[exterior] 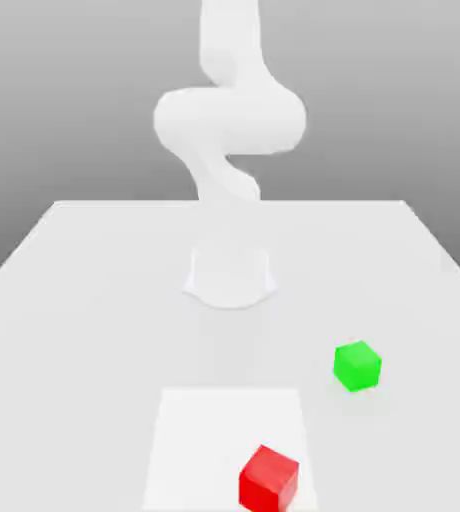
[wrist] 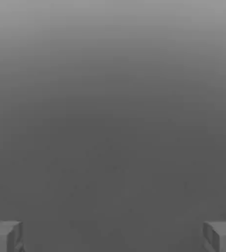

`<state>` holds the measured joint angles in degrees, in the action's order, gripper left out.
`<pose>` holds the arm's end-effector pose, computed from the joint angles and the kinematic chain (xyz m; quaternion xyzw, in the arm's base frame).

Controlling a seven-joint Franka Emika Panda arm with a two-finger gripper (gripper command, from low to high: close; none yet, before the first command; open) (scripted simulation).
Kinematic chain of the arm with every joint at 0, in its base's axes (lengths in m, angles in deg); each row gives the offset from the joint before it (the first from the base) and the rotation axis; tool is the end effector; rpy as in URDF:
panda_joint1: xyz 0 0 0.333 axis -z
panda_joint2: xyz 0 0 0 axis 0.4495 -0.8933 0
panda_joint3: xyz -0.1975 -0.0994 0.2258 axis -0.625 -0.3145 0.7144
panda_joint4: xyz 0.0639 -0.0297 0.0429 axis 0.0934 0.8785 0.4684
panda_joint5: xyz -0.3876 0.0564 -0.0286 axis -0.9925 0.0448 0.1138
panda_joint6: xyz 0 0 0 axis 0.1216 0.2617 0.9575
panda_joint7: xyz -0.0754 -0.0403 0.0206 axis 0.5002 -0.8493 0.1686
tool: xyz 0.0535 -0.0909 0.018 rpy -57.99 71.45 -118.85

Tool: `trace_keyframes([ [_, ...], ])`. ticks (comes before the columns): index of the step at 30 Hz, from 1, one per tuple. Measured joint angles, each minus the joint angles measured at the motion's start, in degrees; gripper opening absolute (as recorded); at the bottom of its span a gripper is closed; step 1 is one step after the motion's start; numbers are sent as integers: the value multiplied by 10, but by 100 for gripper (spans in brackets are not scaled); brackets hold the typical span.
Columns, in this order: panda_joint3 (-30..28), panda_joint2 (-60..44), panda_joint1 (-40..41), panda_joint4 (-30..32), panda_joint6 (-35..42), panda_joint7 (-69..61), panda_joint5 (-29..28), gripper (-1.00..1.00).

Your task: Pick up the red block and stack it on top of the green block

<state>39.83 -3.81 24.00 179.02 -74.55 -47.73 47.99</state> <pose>0.3805 -0.0013 0.6750 -0.8772 0.3219 -0.3240 0.1479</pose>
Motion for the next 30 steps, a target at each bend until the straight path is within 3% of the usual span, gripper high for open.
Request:
trace_keyframes([
  [9,-70,-192,-91,24,-62,-208,58,0],
  [17,-86,-358,-130,45,-118,-381,98,0],
  [26,-83,-529,-137,72,-191,-507,50,0],
  [30,-63,-610,-123,63,-253,-533,66,0],
])
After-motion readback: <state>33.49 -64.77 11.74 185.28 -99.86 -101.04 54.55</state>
